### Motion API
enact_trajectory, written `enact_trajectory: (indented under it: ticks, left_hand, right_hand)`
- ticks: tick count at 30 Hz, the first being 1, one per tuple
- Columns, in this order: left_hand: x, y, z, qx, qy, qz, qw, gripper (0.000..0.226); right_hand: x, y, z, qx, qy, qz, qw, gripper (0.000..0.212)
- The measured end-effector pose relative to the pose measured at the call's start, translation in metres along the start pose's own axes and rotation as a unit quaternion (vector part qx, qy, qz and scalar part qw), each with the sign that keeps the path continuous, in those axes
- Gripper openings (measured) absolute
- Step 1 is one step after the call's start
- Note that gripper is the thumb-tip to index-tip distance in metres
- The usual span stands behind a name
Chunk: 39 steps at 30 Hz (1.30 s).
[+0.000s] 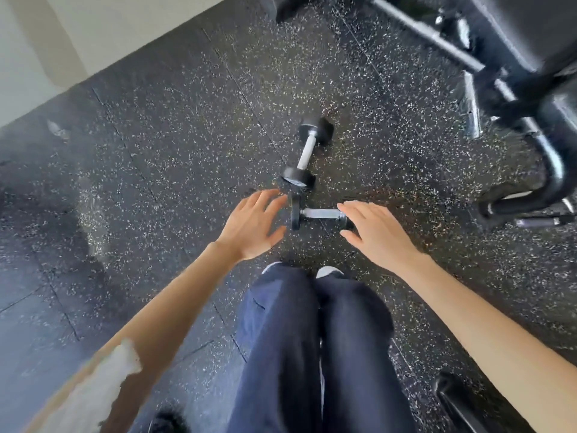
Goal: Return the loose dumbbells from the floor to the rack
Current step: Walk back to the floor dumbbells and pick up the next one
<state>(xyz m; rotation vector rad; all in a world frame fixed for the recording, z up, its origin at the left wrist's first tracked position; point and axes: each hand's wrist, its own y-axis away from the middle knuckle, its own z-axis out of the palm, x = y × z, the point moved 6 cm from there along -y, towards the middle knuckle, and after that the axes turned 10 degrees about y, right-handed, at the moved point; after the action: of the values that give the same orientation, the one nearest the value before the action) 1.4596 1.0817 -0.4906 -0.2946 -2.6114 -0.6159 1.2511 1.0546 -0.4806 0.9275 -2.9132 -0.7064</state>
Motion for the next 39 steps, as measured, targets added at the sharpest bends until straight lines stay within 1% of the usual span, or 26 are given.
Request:
enact_trajectory:
  ticks: [4,9,12,15,18,22,28,31,34,39]
  left_hand:
    - [-0.055,-0.061,0.100,0.004,-0.012,-0.004,1.000,0.063]
    - [-0.122,-0.126,0.212,0.020,-0.003,-0.032,0.999,0.075]
    - [-0.145,-0.151,0.259,0.032,0.023,-0.042,0.998,0.079]
    - [-0.156,-0.165,0.287,0.057,0.074,-0.029,0.995,0.077]
    - [-0.160,-0.171,0.299,0.096,0.150,-0.016,0.984,0.074]
    - [-0.162,-0.172,0.305,0.130,0.247,-0.011,0.960,0.073]
    - [-0.165,-0.172,0.311,0.138,0.290,-0.012,0.947,0.076]
    - [-0.167,-0.172,0.314,0.137,0.302,-0.017,0.943,0.079]
    - [-0.168,-0.172,0.316,0.135,0.303,-0.012,0.943,0.082]
    - [-0.162,-0.170,0.315,0.124,0.325,-0.013,0.937,0.083]
  right_hand:
    - [0.027,-0.063,0.109,0.001,0.002,-0.003,1.000,0.053]
    - [0.054,-0.140,0.224,0.020,-0.004,-0.004,1.000,0.053]
    - [0.059,-0.172,0.273,0.034,-0.014,-0.012,0.999,0.053]
    - [0.060,-0.189,0.305,0.046,-0.028,-0.011,0.998,0.053]
    - [0.063,-0.198,0.328,0.051,-0.024,-0.017,0.998,0.054]
    - [0.067,-0.202,0.343,0.073,-0.010,-0.016,0.997,0.053]
    - [0.063,-0.211,0.352,0.119,0.012,0.001,0.993,0.043]
    - [0.064,-0.216,0.356,0.115,0.022,0.010,0.993,0.048]
    - [0.064,-0.220,0.353,0.102,-0.025,0.000,0.995,0.045]
    - [0.061,-0.216,0.349,0.033,-0.074,-0.008,0.997,0.046]
